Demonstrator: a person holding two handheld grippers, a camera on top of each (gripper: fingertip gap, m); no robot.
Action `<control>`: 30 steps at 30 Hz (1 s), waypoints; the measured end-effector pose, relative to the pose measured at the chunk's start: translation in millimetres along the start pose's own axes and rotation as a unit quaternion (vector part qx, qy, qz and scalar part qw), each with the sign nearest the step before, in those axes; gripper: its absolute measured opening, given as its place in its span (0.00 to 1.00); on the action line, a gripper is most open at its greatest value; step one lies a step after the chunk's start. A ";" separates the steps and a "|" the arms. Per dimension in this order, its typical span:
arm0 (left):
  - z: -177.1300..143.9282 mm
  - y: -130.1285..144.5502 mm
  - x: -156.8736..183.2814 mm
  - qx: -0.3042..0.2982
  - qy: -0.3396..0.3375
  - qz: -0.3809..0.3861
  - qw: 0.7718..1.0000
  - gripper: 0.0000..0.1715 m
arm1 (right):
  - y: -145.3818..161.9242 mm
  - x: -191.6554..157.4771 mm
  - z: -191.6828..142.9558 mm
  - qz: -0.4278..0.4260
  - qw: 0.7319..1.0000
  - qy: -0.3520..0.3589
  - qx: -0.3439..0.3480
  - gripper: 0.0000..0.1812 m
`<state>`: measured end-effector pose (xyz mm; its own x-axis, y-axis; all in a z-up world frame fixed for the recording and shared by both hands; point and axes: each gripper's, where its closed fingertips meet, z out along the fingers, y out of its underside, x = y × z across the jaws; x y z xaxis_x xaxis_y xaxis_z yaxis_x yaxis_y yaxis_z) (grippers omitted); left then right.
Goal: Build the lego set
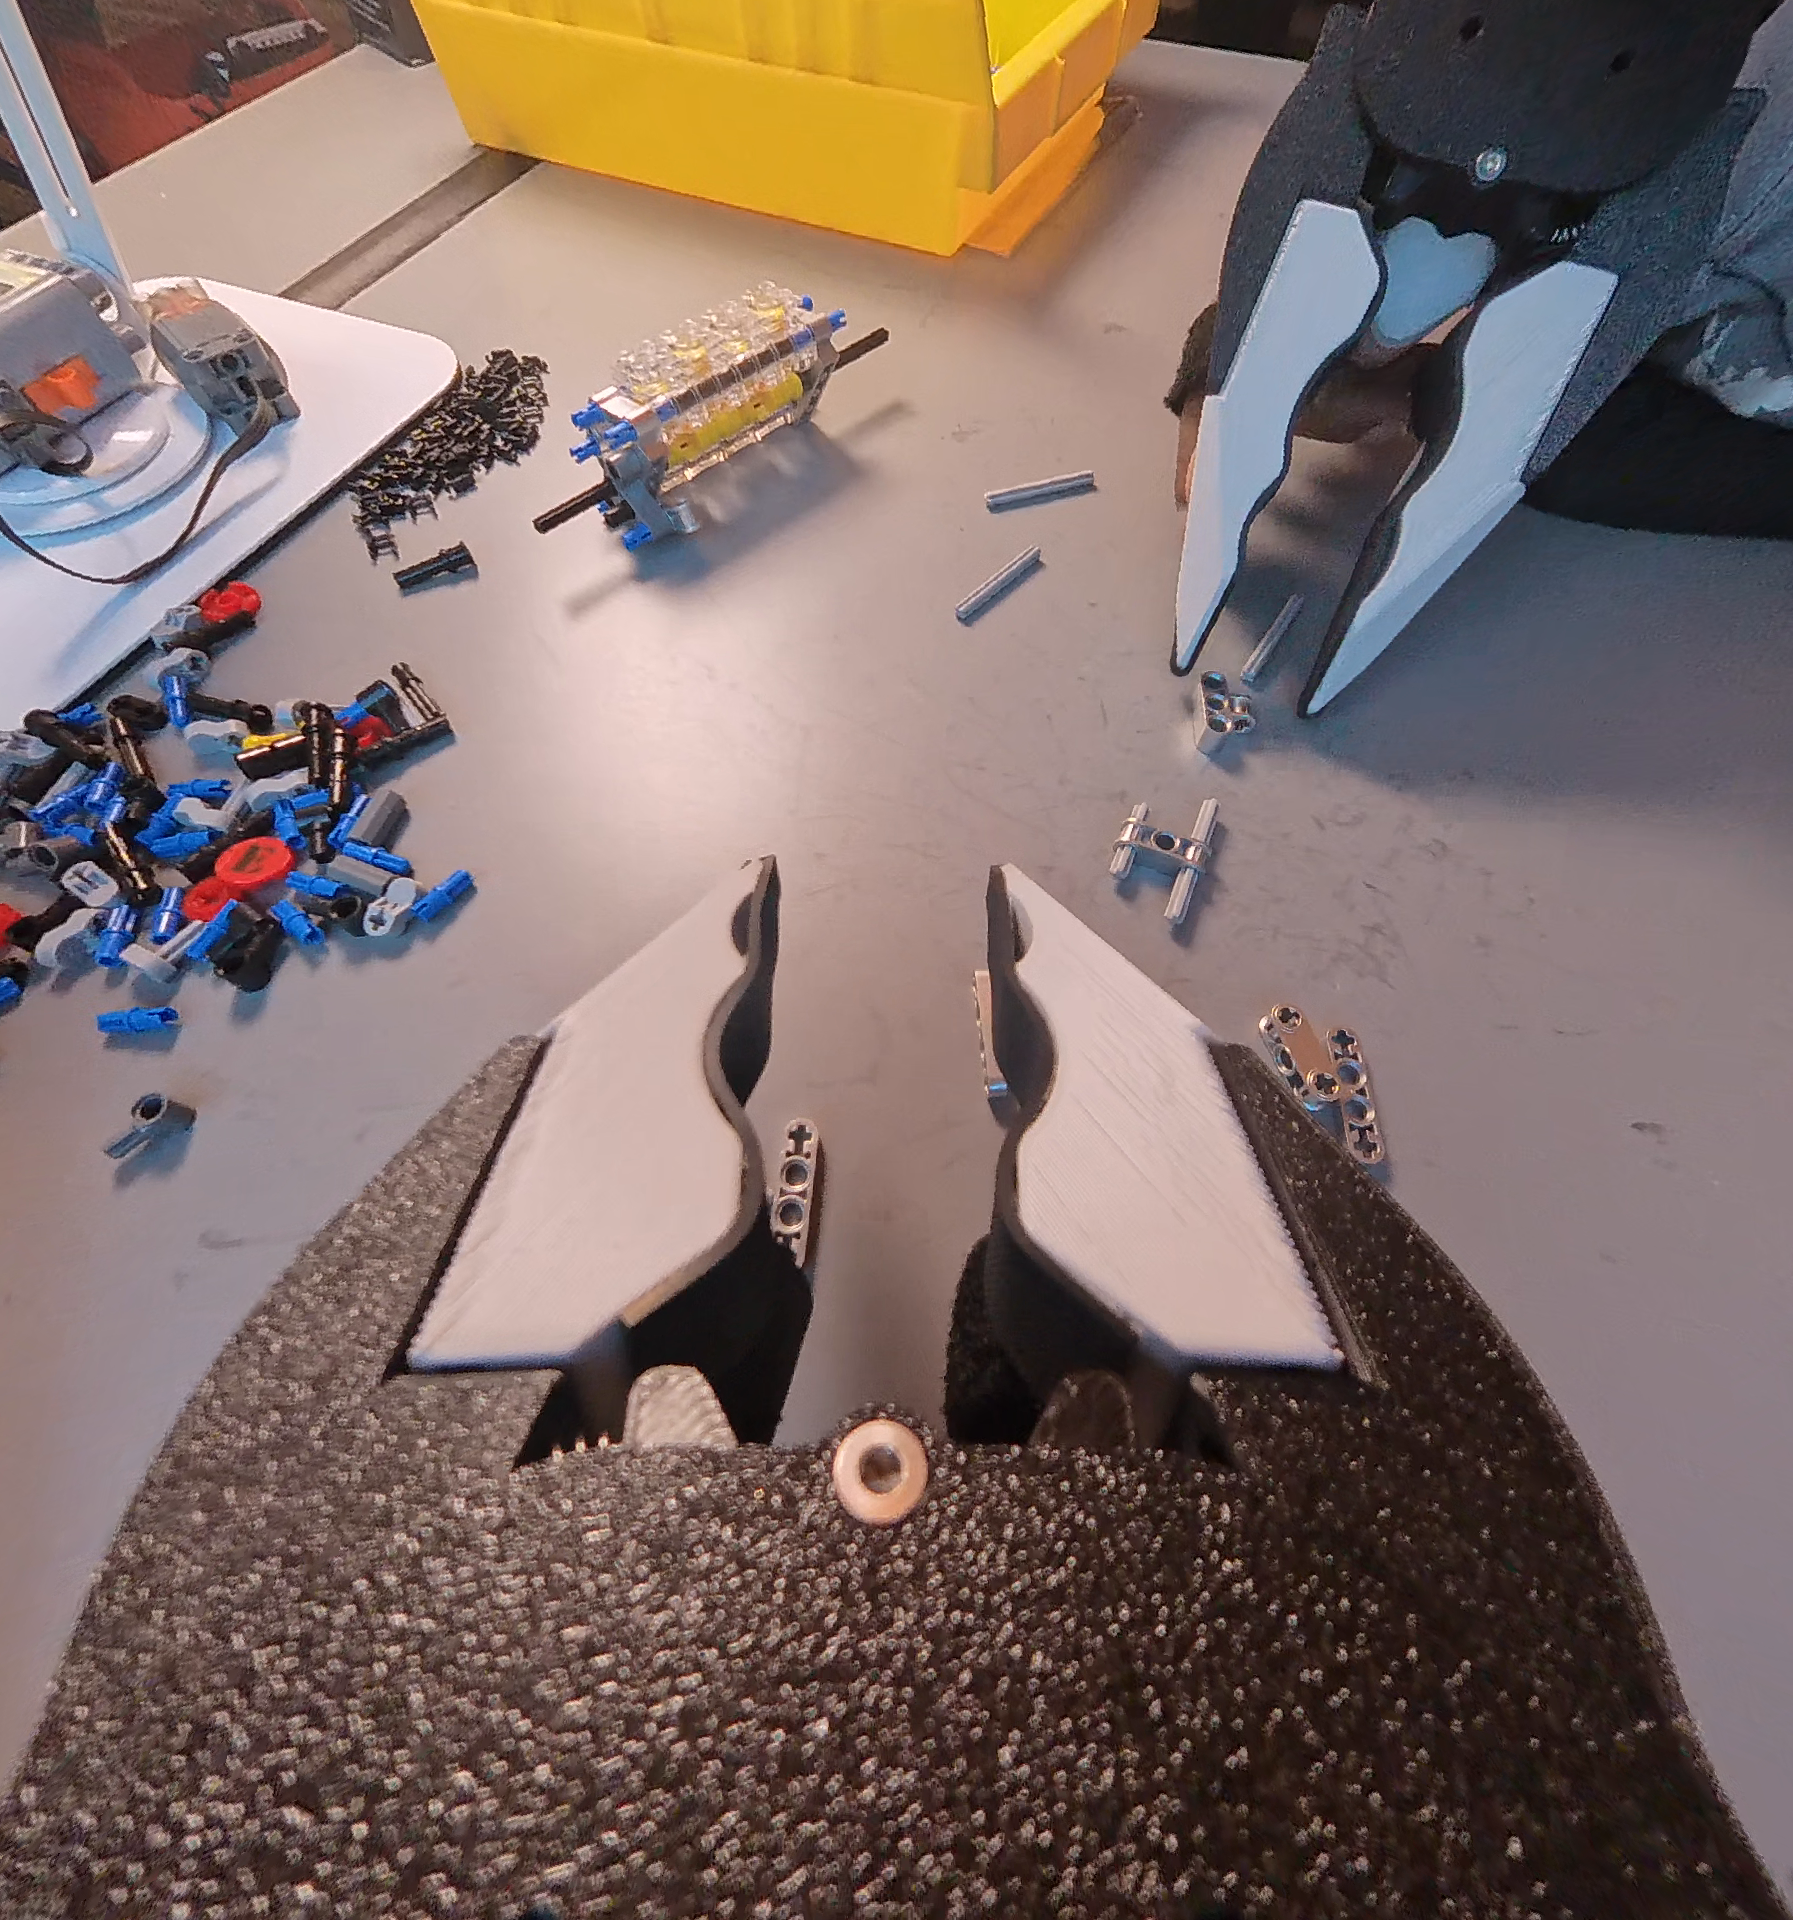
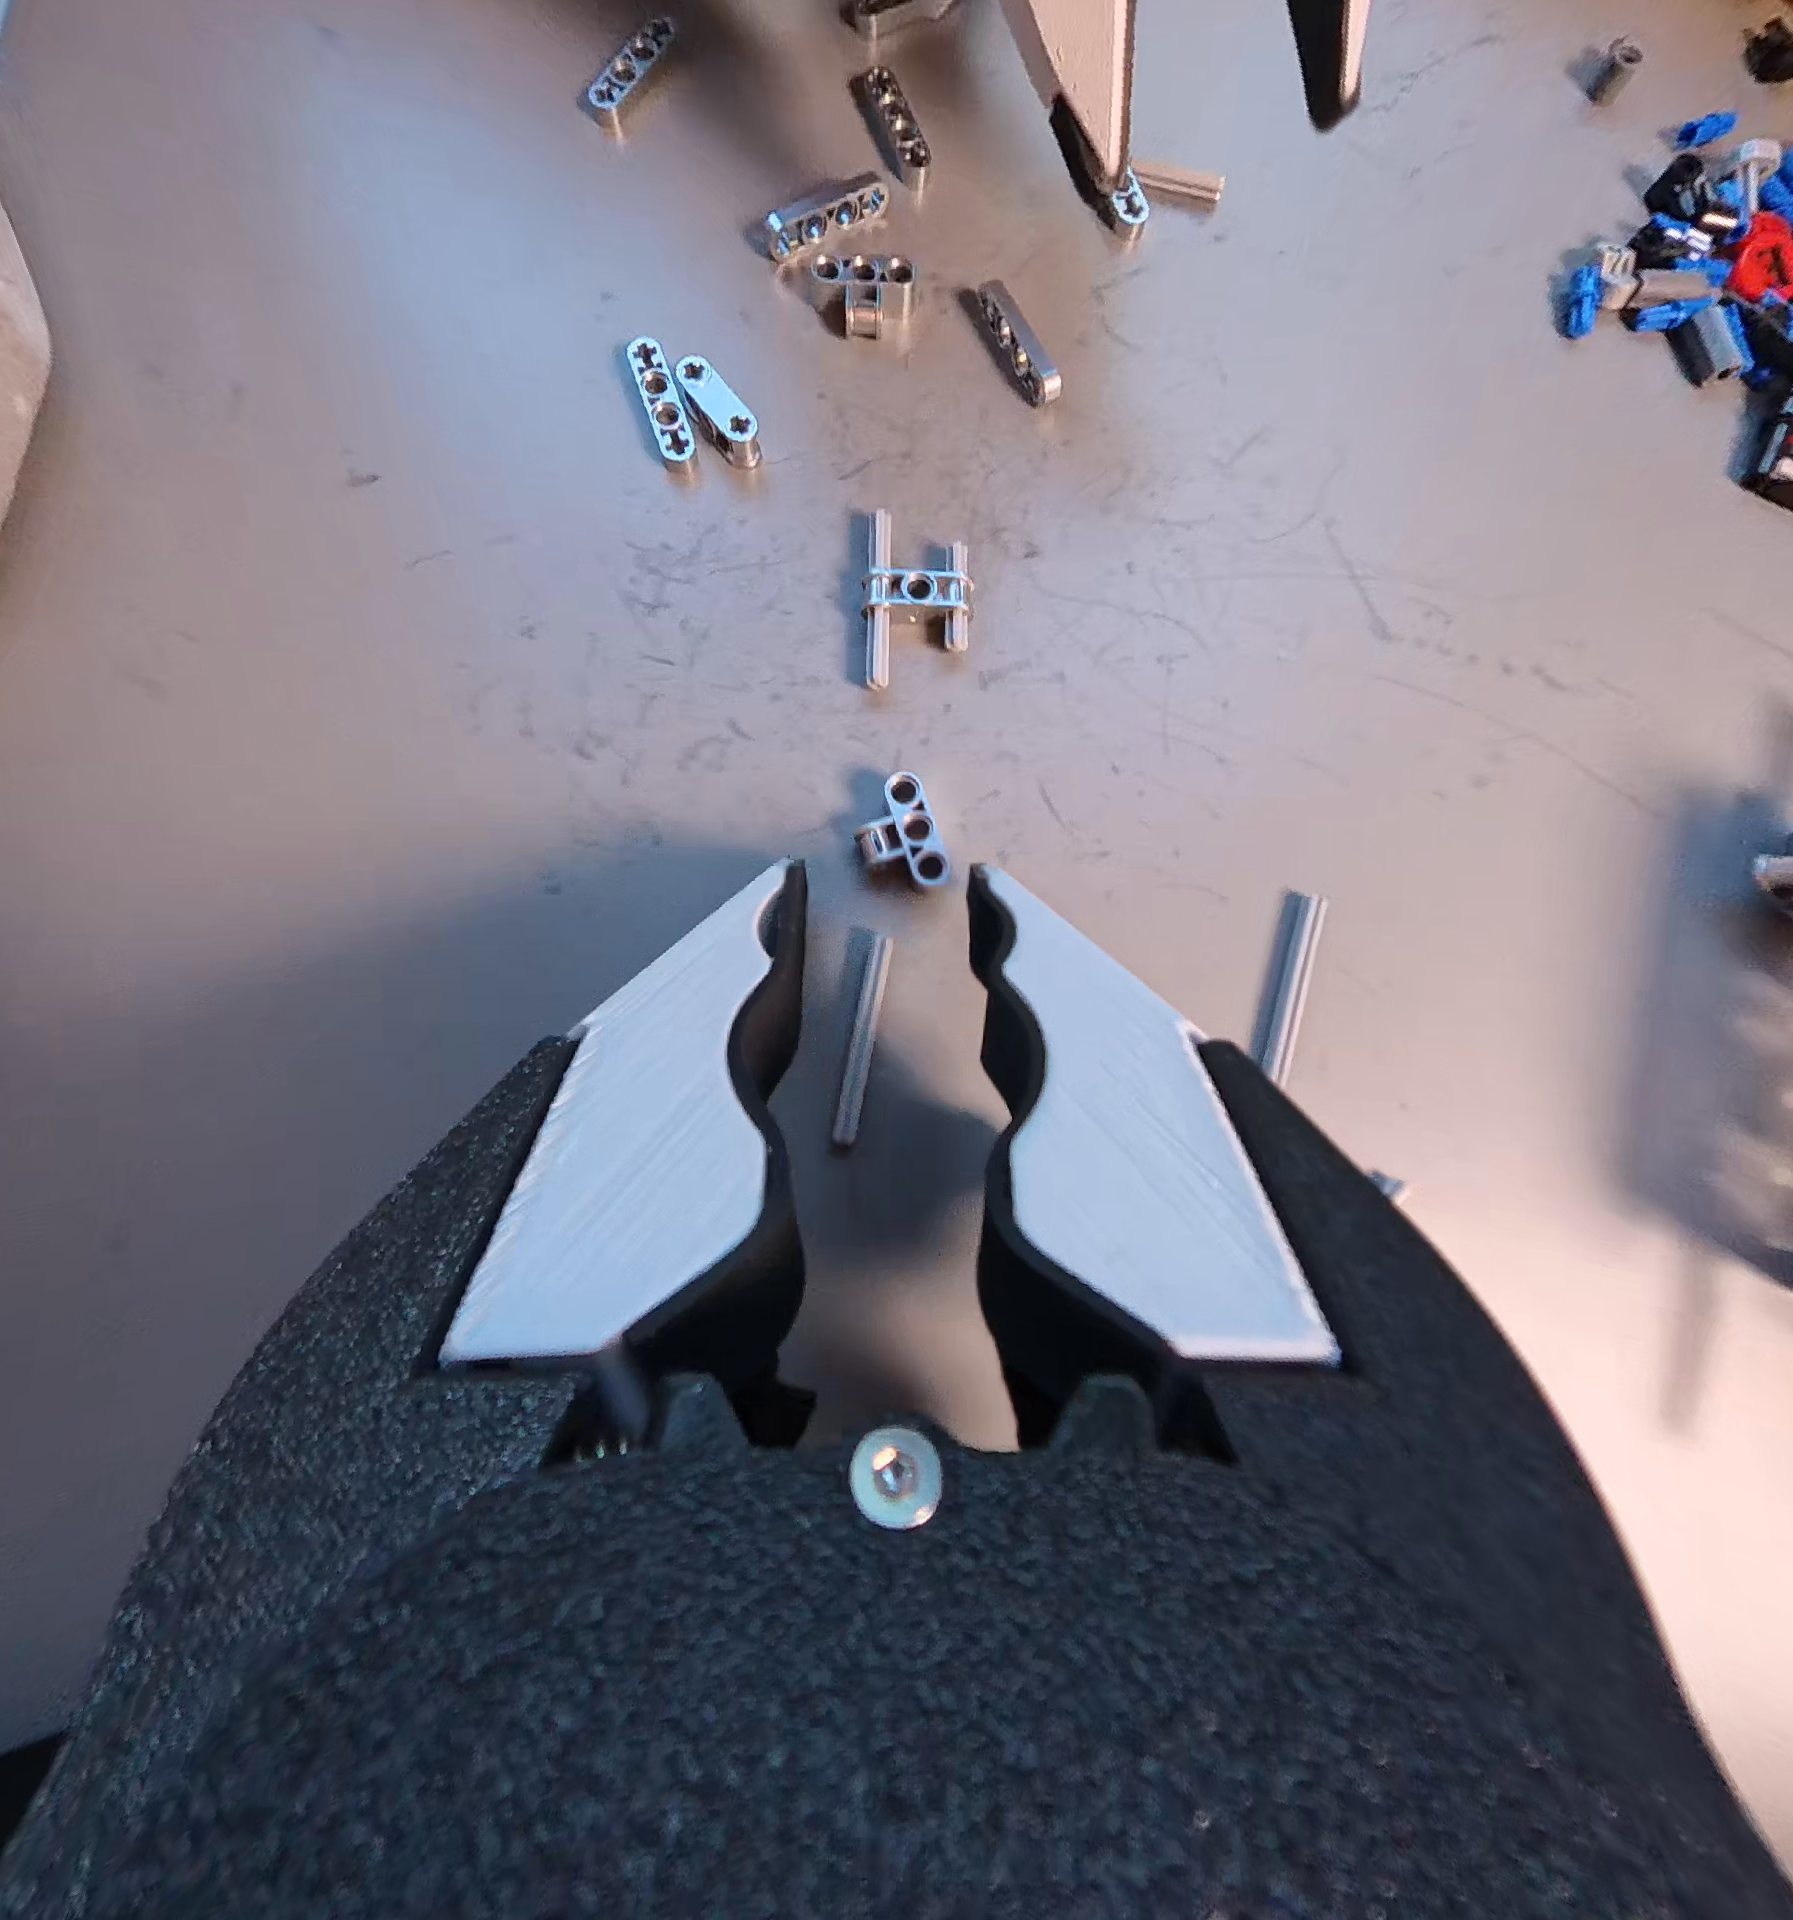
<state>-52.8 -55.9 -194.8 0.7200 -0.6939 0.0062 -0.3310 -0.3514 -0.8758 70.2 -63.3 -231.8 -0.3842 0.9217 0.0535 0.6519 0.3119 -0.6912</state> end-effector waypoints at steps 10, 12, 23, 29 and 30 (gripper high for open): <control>0.8 -15.0 40.3 0.025 0.101 -0.021 0.994 0.19 | -40.6 -1.1 4.3 -0.067 0.995 0.047 0.058 0.08; -1.8 -31.2 63.7 0.051 0.177 -0.095 0.978 0.18 | -67.4 8.3 -4.9 -0.111 0.981 0.112 0.112 0.07; -2.2 -49.0 68.9 0.097 0.223 -0.203 0.949 0.04 | -109.2 10.0 -8.9 -0.269 0.918 0.258 0.137 0.05; -8.4 -51.3 73.6 0.114 0.175 -0.046 0.977 0.04 | -115.9 5.4 -15.9 -0.199 0.935 0.218 0.195 0.08; -8.8 -50.3 74.8 0.113 0.154 0.005 0.982 0.04 | -116.5 4.5 -19.7 -0.170 0.942 0.194 0.213 0.08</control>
<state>12.4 -95.7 -146.0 0.4878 -0.8656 0.1127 -0.1671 -0.2194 -0.9612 5.5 -90.9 -136.9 -0.2014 0.8260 0.5264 0.1816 0.5596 -0.8086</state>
